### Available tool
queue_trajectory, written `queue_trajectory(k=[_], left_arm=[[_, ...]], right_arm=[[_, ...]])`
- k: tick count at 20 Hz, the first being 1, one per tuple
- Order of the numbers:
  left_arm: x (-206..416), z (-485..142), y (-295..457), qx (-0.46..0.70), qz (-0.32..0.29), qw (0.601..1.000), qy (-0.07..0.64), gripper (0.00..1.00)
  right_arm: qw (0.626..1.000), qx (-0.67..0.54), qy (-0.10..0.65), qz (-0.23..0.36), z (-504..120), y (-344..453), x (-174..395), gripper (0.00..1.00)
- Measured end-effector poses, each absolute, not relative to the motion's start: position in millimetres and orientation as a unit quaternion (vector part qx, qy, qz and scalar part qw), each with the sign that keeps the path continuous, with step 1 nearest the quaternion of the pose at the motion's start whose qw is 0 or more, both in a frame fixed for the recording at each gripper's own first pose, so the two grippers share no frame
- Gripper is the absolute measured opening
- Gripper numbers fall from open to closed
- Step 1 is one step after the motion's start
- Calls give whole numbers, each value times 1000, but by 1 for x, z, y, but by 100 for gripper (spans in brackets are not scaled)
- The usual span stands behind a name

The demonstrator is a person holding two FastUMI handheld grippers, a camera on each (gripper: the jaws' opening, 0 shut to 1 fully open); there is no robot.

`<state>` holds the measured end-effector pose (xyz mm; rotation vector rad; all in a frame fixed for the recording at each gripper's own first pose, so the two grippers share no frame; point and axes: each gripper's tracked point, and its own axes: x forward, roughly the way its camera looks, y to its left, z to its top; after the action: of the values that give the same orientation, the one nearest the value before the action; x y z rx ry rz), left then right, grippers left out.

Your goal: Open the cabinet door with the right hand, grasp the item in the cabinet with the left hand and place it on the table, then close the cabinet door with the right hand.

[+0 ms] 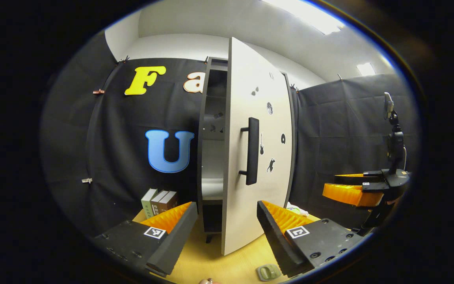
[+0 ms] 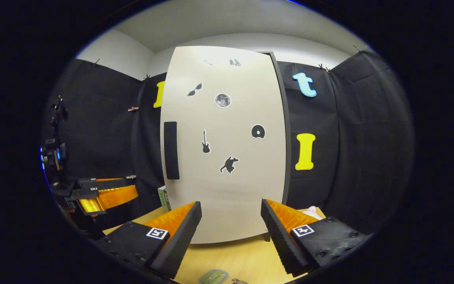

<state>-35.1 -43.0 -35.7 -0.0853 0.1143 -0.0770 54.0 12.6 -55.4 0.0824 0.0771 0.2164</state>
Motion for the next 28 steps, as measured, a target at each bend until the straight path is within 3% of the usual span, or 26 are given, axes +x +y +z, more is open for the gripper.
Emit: queue_trajectory(k=[10,28], left_arm=[[-28,-27,-78,-32,-75,996,43,95],[-30,-16,-76,-24,-70,997,25,95]], right_arm=[[997,28,2,76,-29,-13,57,97],[997,14,8,81,-29,-11,45,97]])
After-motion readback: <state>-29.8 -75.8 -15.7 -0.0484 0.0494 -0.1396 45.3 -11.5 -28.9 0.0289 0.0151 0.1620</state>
